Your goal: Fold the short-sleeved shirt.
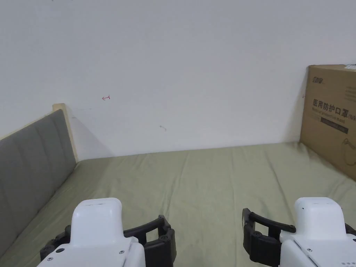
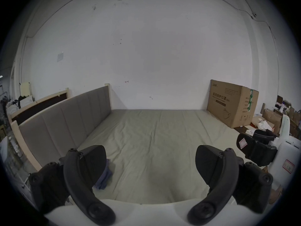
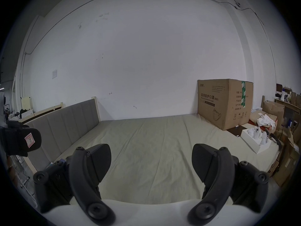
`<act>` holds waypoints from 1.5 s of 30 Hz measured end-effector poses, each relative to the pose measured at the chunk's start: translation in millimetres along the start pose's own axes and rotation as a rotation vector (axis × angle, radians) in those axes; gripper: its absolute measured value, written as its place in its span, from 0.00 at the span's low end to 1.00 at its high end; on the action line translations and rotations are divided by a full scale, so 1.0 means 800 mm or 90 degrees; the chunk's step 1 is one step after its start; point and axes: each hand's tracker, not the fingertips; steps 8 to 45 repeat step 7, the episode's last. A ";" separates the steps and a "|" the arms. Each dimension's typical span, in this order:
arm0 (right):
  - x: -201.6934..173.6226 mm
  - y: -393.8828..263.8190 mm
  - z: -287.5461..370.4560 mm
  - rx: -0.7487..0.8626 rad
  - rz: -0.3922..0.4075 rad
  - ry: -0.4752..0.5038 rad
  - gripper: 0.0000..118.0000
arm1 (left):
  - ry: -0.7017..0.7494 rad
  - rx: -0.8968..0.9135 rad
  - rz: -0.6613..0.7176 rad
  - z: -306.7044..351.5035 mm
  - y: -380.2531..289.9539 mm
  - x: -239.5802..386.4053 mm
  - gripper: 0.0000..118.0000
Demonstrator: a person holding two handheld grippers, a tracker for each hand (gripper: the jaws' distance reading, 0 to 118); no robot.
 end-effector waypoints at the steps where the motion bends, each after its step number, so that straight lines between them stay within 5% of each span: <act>1: 0.000 0.000 0.000 0.000 0.002 -0.001 0.87 | 0.001 0.007 -0.001 -0.001 -0.001 0.001 0.95; 45: -0.002 0.000 -0.002 -0.006 0.008 0.002 0.87 | -0.001 -0.007 -0.009 -0.011 0.000 0.002 0.95</act>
